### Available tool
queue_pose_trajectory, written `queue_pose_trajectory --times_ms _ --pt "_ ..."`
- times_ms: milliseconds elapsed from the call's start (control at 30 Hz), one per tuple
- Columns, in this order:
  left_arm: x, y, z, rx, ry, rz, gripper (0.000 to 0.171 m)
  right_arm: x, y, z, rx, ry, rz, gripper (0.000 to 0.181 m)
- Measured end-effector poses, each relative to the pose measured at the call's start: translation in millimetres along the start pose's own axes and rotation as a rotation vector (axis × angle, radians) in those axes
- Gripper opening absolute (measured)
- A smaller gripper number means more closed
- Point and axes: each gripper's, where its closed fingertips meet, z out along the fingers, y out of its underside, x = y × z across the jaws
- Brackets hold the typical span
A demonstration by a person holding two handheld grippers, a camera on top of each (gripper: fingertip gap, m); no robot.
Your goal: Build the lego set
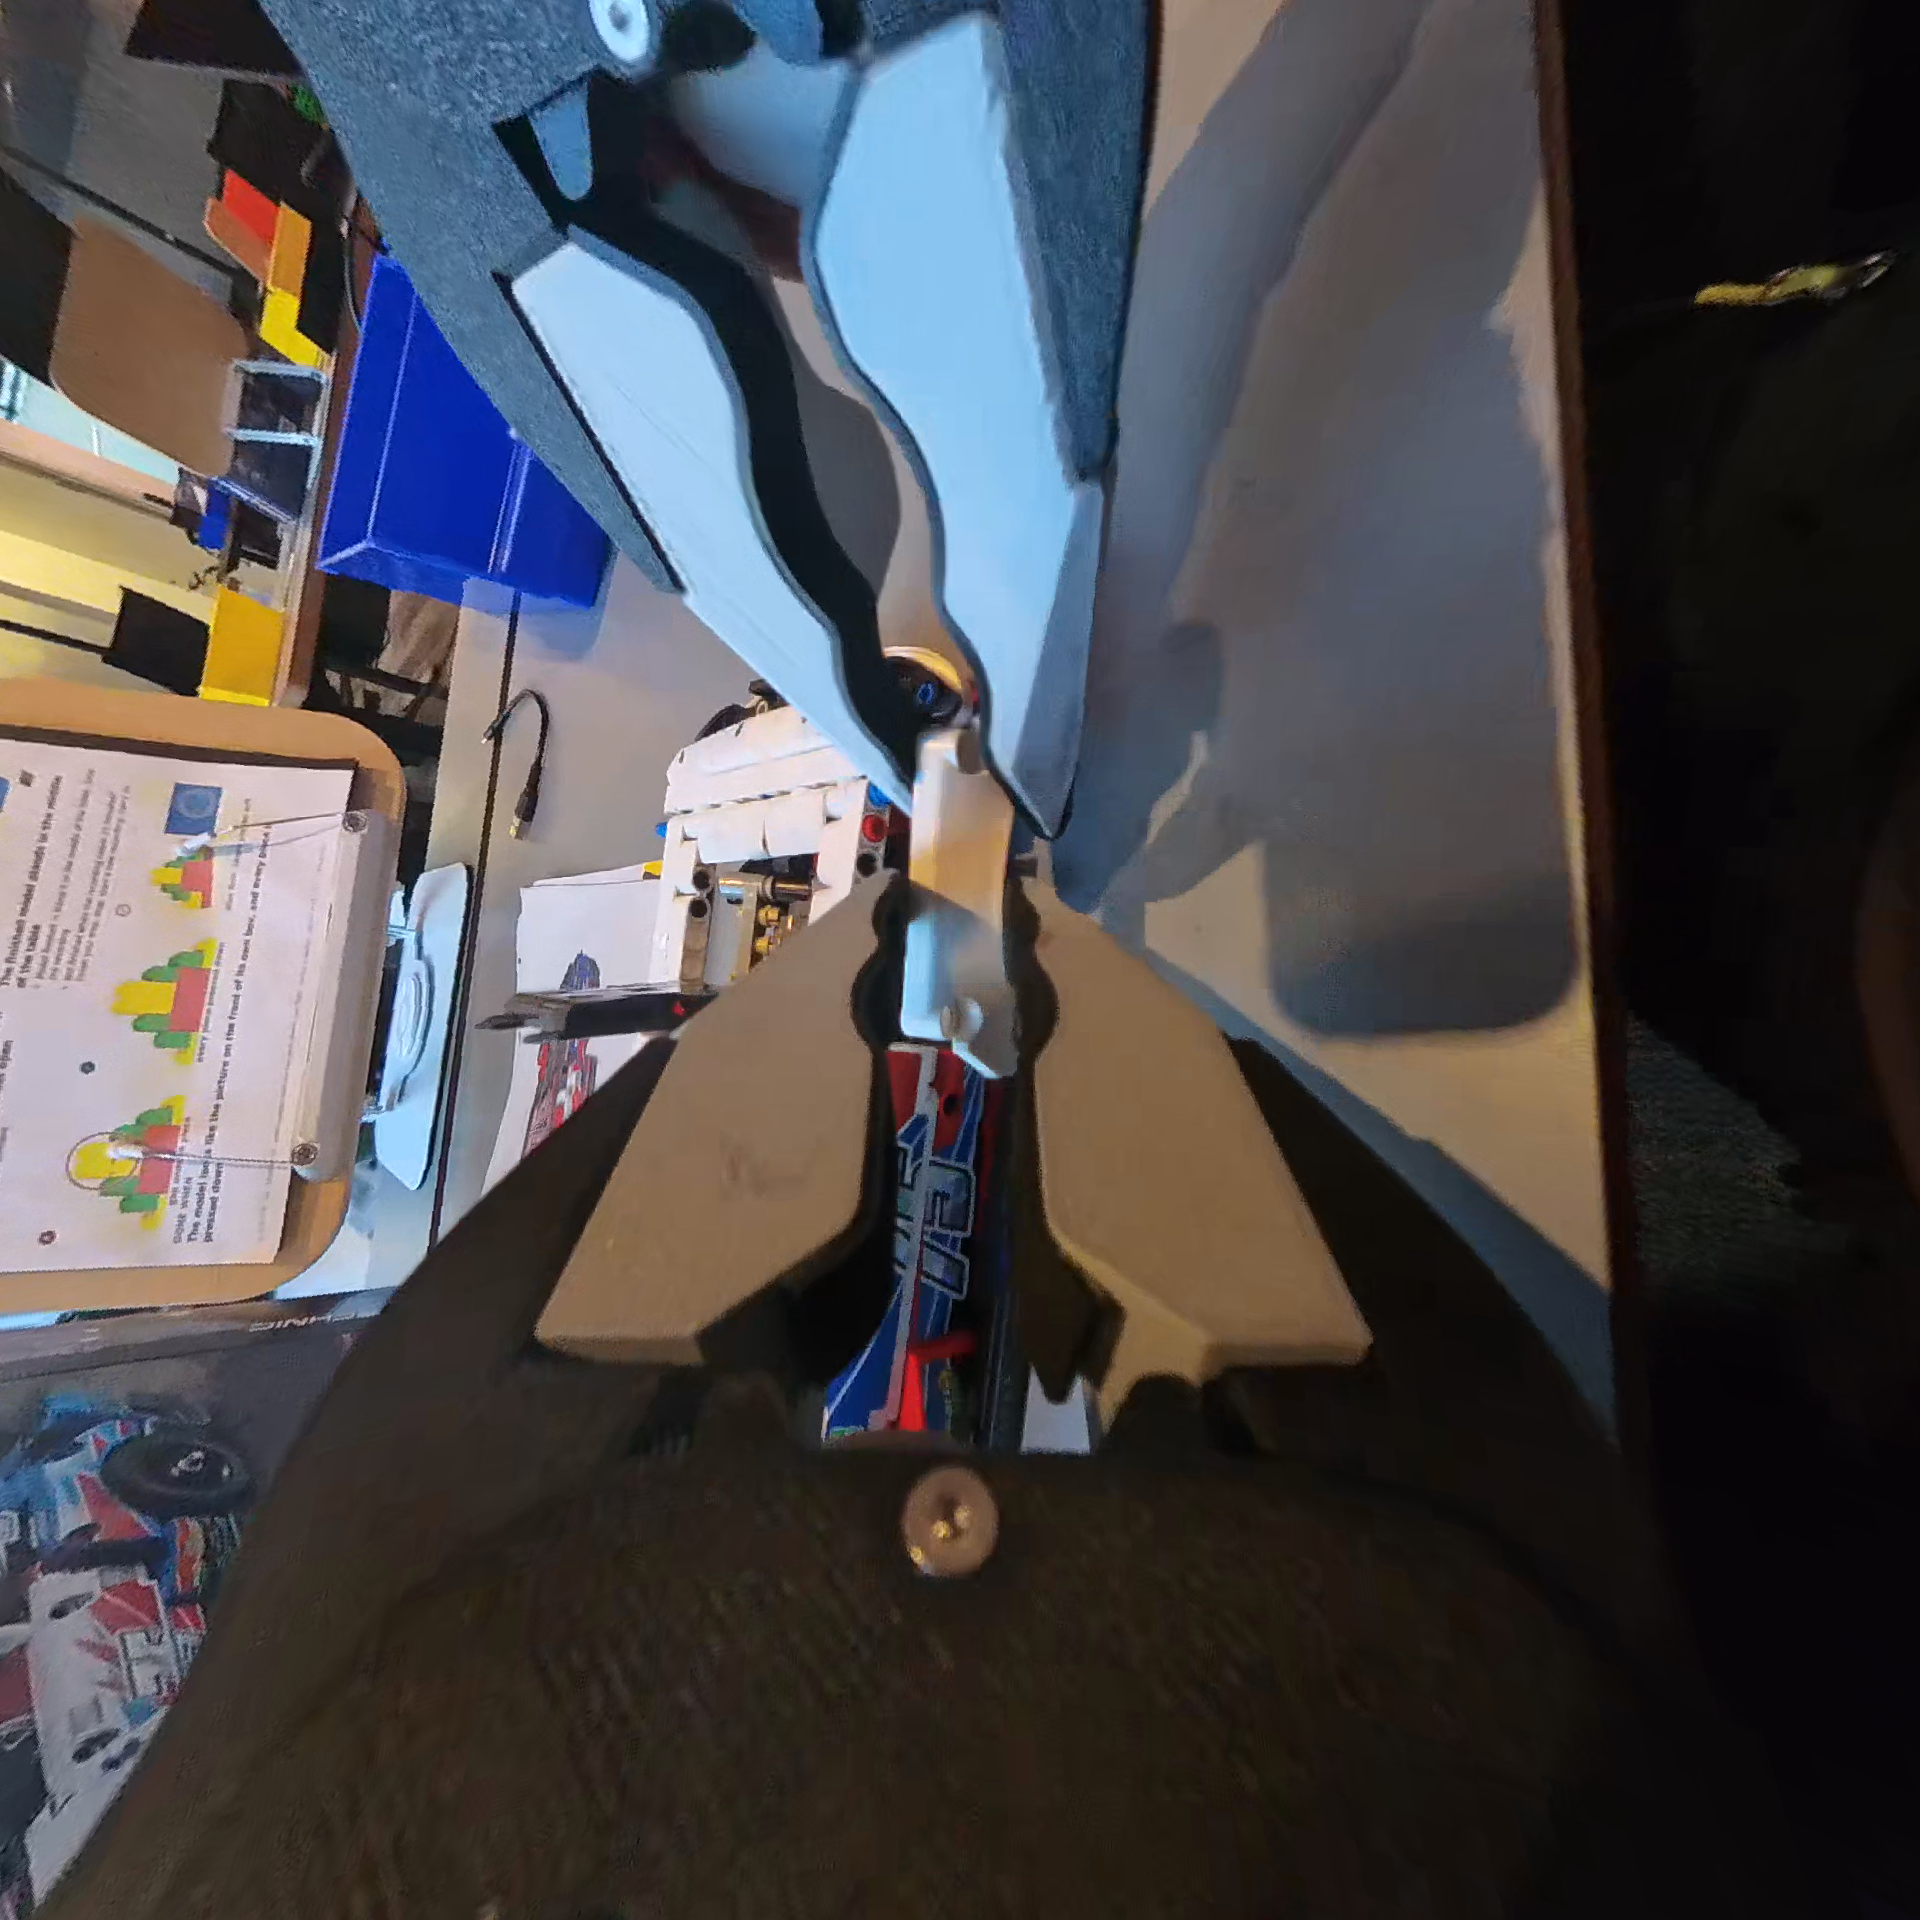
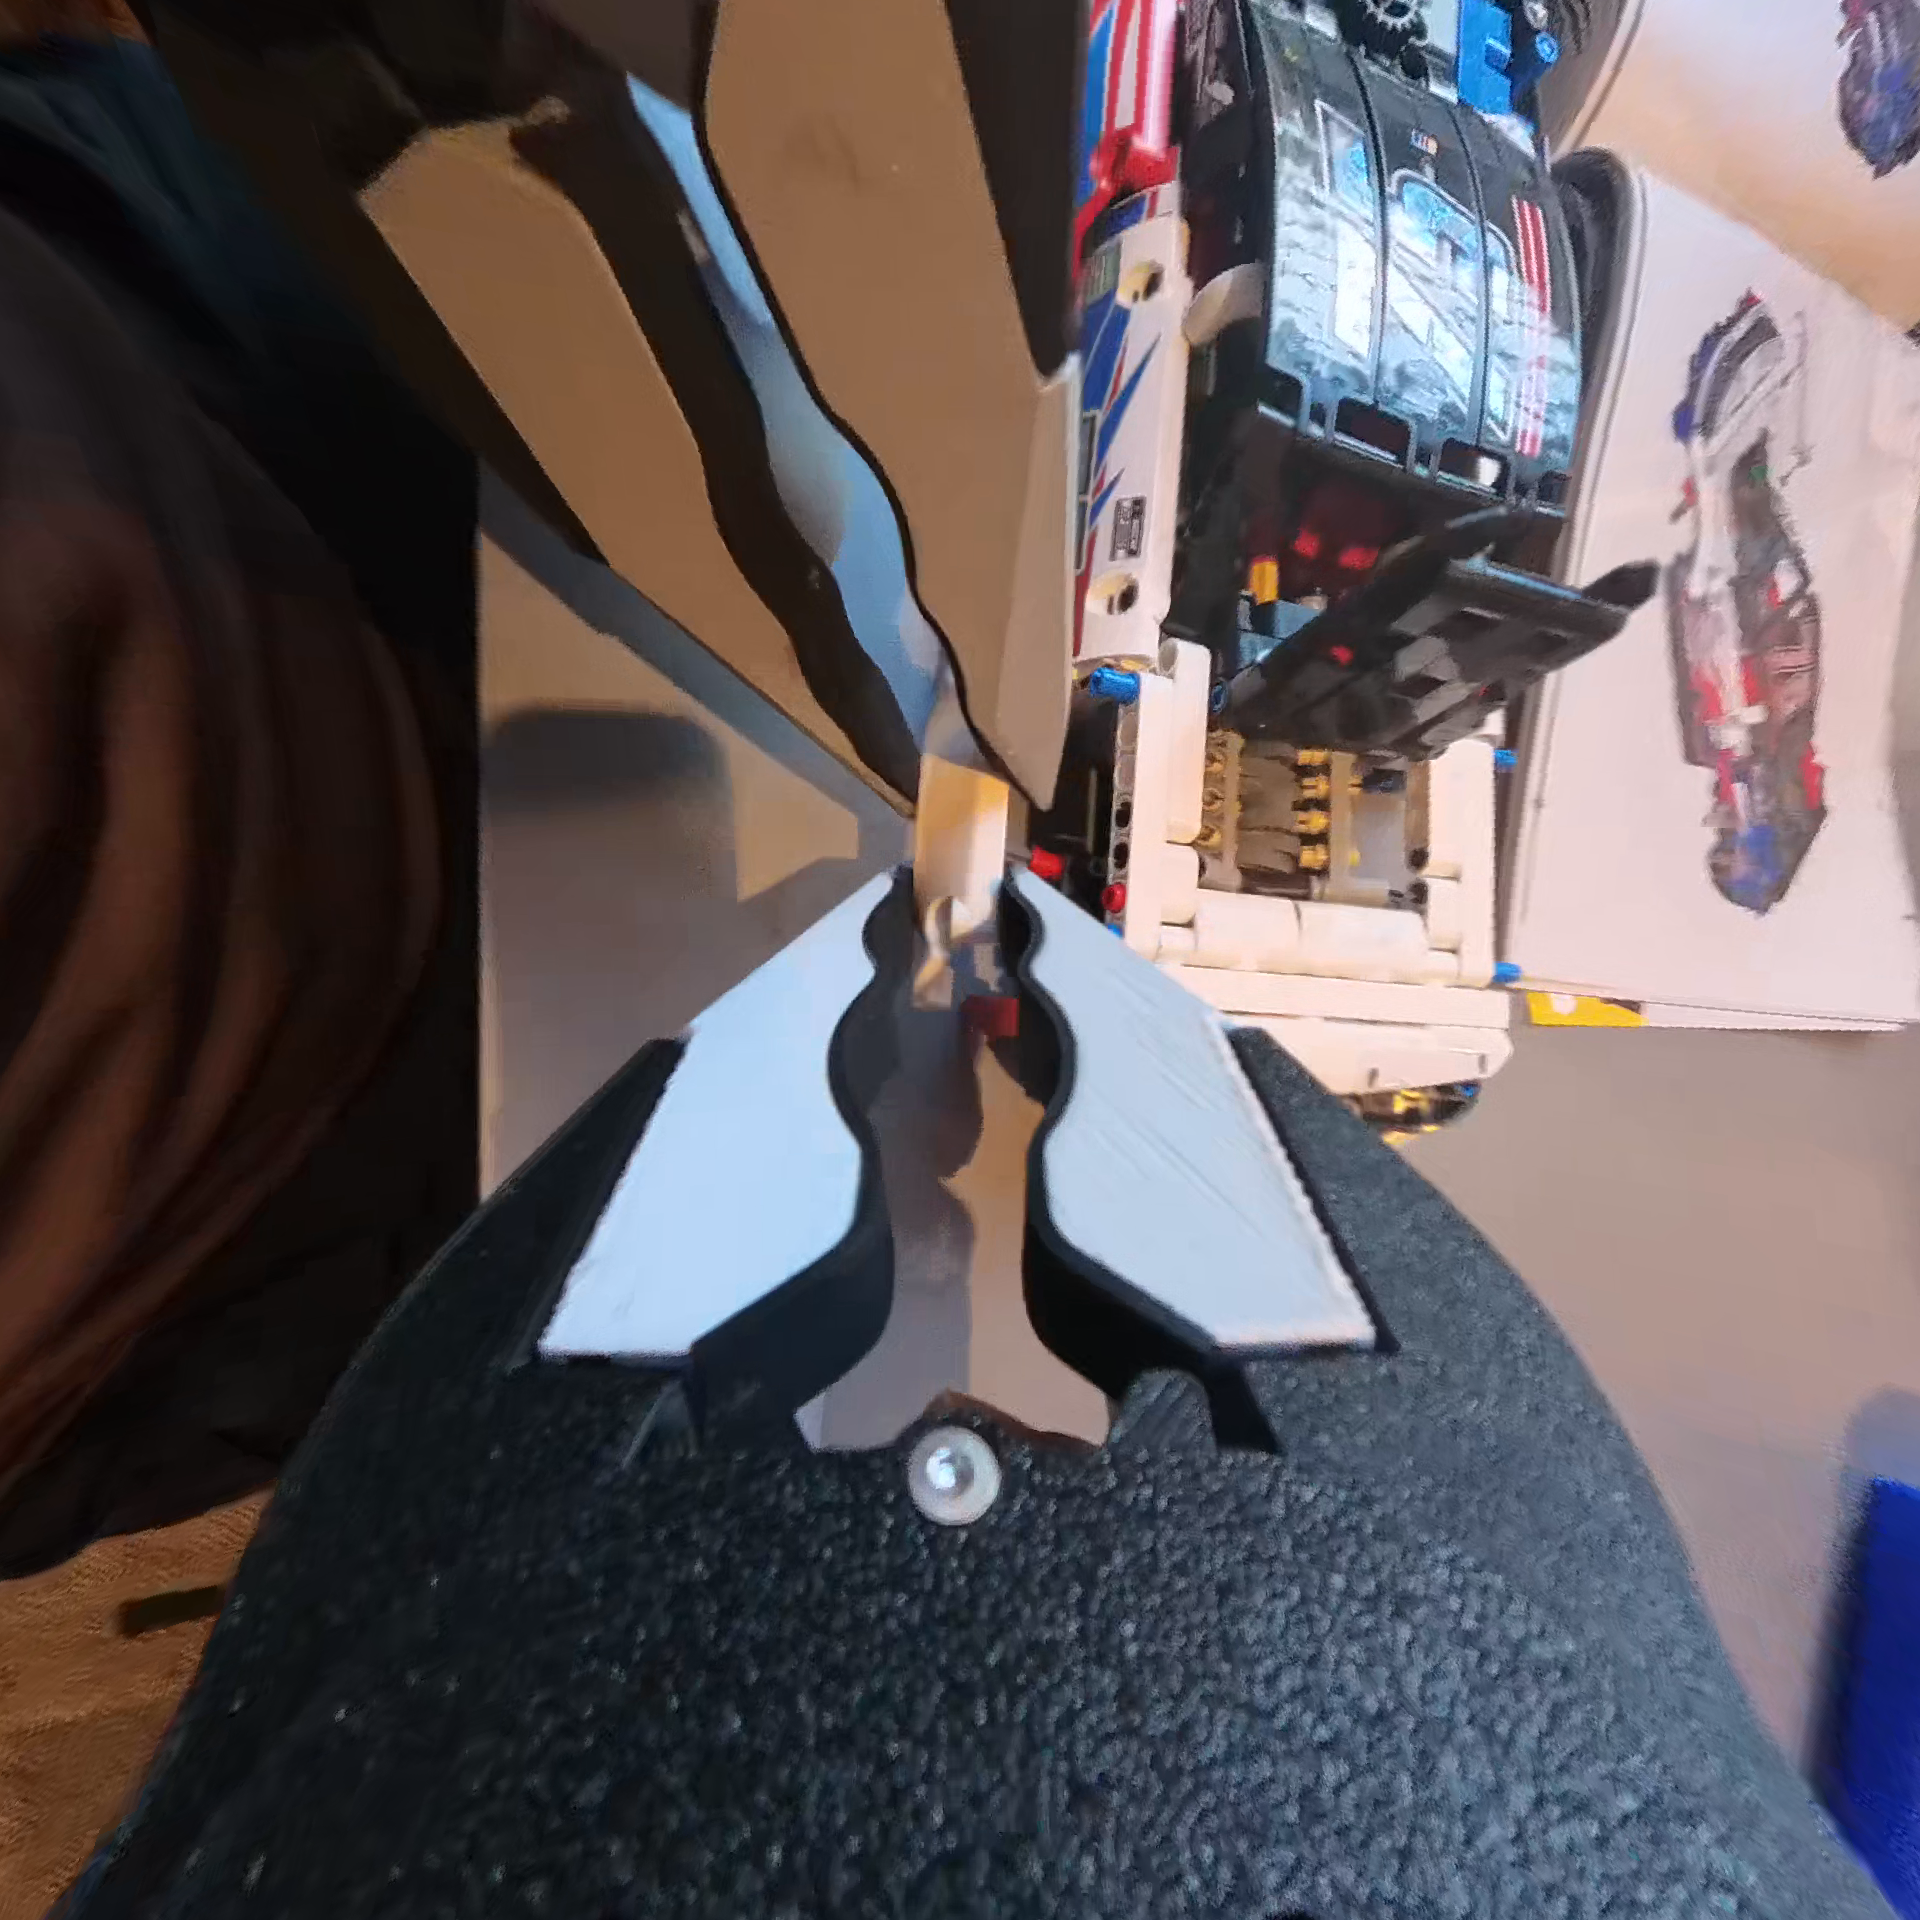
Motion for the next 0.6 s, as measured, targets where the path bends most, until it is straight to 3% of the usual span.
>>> queue_pose_trajectory --times_ms 167,267,400,533,600 --pt "2 5 5 -0.051 -0.083 0.069 0.024 1 -5 -6 0.097 -0.148 0.177 0.013" --pt "3 6 8 -0.075 -0.14 0.126 0.016 2 -8 -7 0.126 -0.199 0.211 0.01" --pt "-1 5 7 -0.109 -0.253 0.156 0.021 3 -10 -8 0.179 -0.241 0.29 0.01" --pt "2 0 -2 -0.092 -0.33 0.064 0.017 3 -9 -10 0.235 -0.262 0.401 0.01" --pt "-1 -1 -8 -0.092 -0.381 0.013 0.026 3 -9 -11 0.263 -0.28 0.483 0.01"
